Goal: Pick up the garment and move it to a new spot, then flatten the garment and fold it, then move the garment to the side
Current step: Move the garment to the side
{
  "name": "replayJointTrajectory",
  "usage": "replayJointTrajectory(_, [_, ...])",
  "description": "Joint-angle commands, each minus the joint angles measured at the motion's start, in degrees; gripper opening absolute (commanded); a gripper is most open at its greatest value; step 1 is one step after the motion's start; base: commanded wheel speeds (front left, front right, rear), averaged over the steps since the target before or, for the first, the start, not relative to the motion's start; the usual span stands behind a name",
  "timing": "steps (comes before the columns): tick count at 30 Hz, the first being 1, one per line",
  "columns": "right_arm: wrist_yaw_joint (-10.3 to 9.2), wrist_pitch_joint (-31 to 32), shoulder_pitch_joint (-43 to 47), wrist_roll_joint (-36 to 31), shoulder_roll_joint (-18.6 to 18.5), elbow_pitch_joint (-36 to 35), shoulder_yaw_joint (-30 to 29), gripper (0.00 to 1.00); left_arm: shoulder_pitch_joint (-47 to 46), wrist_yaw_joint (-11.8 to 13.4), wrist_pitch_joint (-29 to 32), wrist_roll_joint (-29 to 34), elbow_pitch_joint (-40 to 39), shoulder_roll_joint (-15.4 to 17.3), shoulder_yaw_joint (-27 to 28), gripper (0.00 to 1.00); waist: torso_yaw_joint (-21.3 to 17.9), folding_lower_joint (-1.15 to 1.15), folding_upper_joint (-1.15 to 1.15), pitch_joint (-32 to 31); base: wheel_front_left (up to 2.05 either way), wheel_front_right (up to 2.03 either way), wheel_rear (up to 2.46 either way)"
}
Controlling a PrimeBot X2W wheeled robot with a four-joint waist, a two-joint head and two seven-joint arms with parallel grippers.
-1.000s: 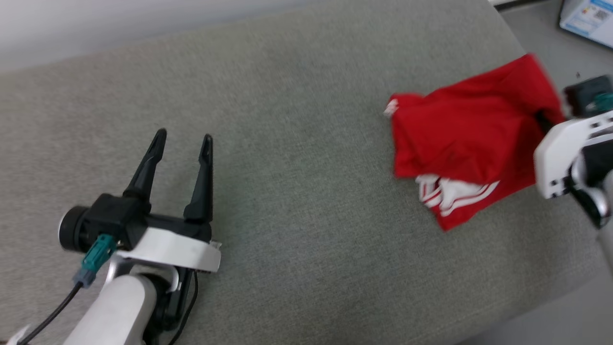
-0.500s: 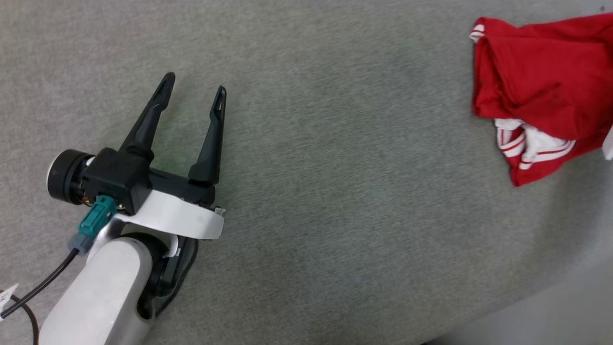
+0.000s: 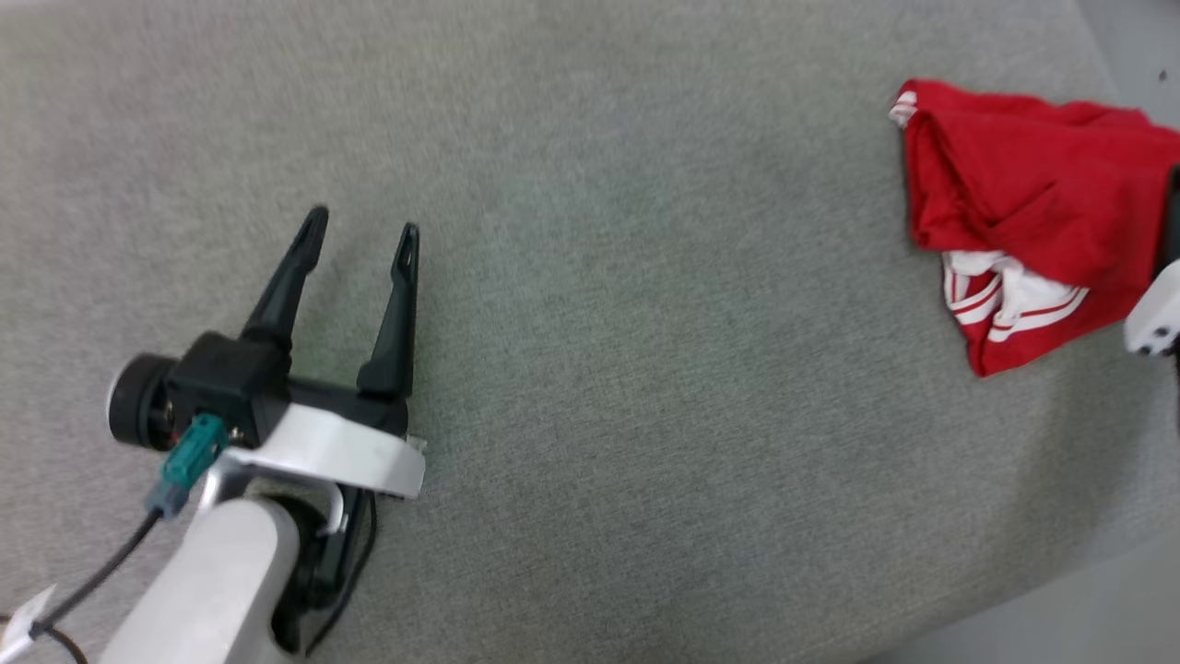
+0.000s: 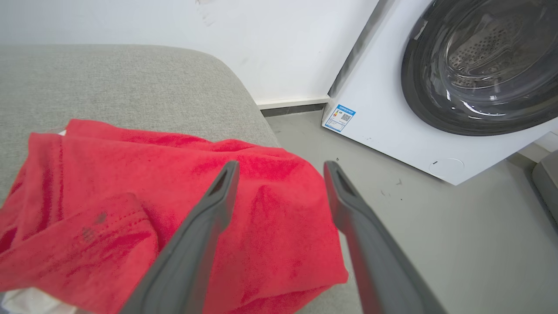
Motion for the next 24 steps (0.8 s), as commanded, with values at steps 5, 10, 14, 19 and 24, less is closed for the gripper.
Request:
replayJointTrajectory(5, [-0.05, -0.6, 7.5, 1.2, 3.9, -5.5, 1.2, 1.00, 5.4, 1.9, -2.4, -1.9, 1.7, -1.7, 0.8, 1.00, 0.6, 0.00, 0.00, -8.7, 0.00, 0.00, 0.00])
replayJointTrajectory(10, [-0.05, 1.1, 18.0, 3.7, 9.0, -15.4, 4.3, 1.00, 10.2, 3.3, -4.1, -3.7, 3.3, -4.1, 1.2, 1.00, 4.0, 0.00, 0.00, -15.3, 0.00, 0.00, 0.00])
replayJointTrajectory(14, [-0.05, 4.0, 23.5, 5.7, 11.7, -23.3, 7.1, 1.00, 12.1, 3.7, -4.8, -4.5, 4.1, -4.8, 1.9, 1.00, 6.9, 0.00, 0.00, -17.2, 0.00, 0.00, 0.00])
replayJointTrajectory(19, [-0.05, 7.4, 30.0, 9.8, 13.1, -33.8, 11.7, 1.00, 13.4, 3.8, -5.5, -5.0, 5.4, -5.8, 3.0, 1.00, 11.5, 0.00, 0.00, -18.8, 0.00, 0.00, 0.00])
replayJointTrajectory(24, [-0.05, 11.2, 36.9, 13.5, 13.5, -46.5, 17.1, 1.00, 15.3, 4.1, -6.1, -5.4, 6.9, -6.3, 6.6, 1.00, 17.2, 0.00, 0.00, -21.0, 0.00, 0.00, 0.00])
